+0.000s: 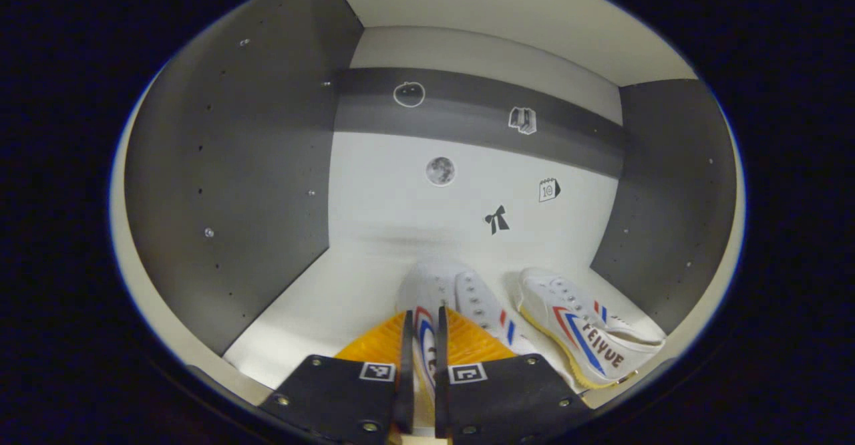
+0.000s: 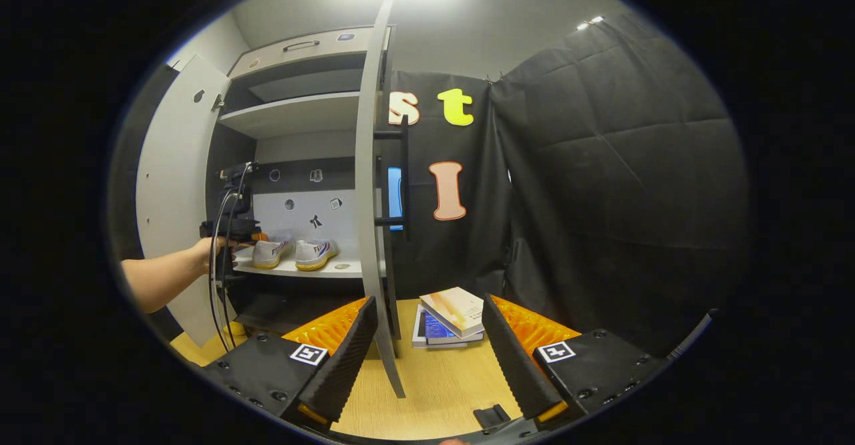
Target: Grab one shoe with the right hand and put it into the shoe cabinet, grab the other shoe with the left hand and put it into the shoe cabinet; then close the right door with the right hand and the left door with the left hand.
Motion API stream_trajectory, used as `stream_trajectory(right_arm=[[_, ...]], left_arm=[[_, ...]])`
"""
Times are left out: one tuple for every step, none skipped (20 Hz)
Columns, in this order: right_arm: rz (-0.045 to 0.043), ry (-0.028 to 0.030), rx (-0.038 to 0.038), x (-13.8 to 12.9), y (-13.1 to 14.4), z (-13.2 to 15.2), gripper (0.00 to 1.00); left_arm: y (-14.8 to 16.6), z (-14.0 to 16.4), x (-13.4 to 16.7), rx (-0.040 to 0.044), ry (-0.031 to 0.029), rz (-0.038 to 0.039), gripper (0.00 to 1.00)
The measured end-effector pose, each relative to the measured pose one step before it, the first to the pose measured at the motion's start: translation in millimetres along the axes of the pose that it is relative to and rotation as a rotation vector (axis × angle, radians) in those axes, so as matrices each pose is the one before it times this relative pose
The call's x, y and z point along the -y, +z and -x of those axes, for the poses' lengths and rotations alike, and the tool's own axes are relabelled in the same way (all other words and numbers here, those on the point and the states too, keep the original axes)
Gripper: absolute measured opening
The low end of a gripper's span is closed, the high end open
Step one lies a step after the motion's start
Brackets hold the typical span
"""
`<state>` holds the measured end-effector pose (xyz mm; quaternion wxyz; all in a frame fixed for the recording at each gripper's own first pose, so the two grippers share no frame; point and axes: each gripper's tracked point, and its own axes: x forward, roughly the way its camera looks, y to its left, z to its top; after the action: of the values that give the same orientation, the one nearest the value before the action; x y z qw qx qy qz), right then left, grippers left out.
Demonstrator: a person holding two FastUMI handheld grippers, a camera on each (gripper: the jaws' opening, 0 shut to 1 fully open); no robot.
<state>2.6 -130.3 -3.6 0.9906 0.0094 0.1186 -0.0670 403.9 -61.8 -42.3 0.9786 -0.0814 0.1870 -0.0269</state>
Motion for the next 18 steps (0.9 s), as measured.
stream_trajectory(right_arm=[[0.00308,0.00121,0.00177,-0.55,0.54,-0.79,0.98],[0.00069,0.00139,-0.00068,-0.07,0.52,-0.70,0.98],[-0.00333,0.00208,0.00107,0.03,1.18,-1.32,0.98],[-0.00643,0.00250,0.00419,-0.76,2.61,-1.28,0.98],[-0.00658,0.00293,0.00716,0.49,2.08,-1.22,0.98],[-0.00259,0.00199,0.00807,-0.55,4.01,-1.70,0.98],[0.00152,-0.00003,0.00750,0.73,2.97,-1.49,0.98],[0.00308,-0.00037,0.00864,0.71,3.88,-1.80,0.98],[0.00398,0.00106,0.00816,0.79,2.86,-1.42,0.98],[0.00626,-0.00002,0.00830,1.40,3.68,-1.89,0.98],[0.00413,-0.00363,0.00709,2.70,3.35,-2.37,0.98],[0.00095,-0.00056,0.00657,1.72,3.97,-1.61,0.93],[-0.00068,-0.00052,0.00678,2.02,3.94,-1.68,0.93],[0.00081,-0.00127,0.00742,1.34,3.85,-1.89,0.93],[0.00242,-0.00048,0.00879,2.72,3.74,-1.69,0.93],[0.00380,-0.00089,0.00635,2.14,3.33,-2.50,0.93],[0.00192,0.00062,0.00497,2.77,2.62,-2.73,0.93],[-0.00086,0.00120,0.00534,1.42,3.81,-3.03,0.93]], left_arm=[[8.46,2.87,-1.56,0.02782,0.00111,-0.00644,0.07],[6.83,4.77,1.87,0.01450,-0.00740,-0.01042,0.28],[3.12,6.13,1.87,0.00762,-0.00759,-0.01781,0.49],[6.36,9.22,2.80,0.01347,-0.00891,-0.02126,0.70],[8.60,9.51,1.58,0.02284,-0.00321,-0.02109,0.92],[9.14,11.25,2.75,0.02521,-0.00847,-0.01335,0.96],[8.98,11.19,4.19,0.02388,-0.01137,-0.00747,0.95],[9.58,13.34,2.01,0.02594,-0.00602,-0.00558,0.95],[9.31,12.73,2.84,0.02321,-0.00916,-0.00659,0.95],[10.63,15.05,2.32,0.02449,-0.00742,-0.00382,0.94],[9.02,12.41,2.83,0.01908,-0.01038,-0.00445,0.94],[11.50,16.75,1.17,0.02612,-0.00515,-0.00491,0.94],[9.55,11.86,2.03,0.01995,-0.00724,-0.00481,0.94],[7.09,12.16,3.75,0.01616,-0.00722,-0.00244,0.94],[7.02,12.25,3.40,0.01032,-0.01216,-0.00236,0.94],[2.67,11.00,5.12,0.00535,-0.01167,-0.00325,0.94],[3.76,11.02,3.63,0.00556,-0.00854,-0.00356,0.94],[2.96,8.77,2.94,0.00691,-0.00665,-0.00357,0.94]])
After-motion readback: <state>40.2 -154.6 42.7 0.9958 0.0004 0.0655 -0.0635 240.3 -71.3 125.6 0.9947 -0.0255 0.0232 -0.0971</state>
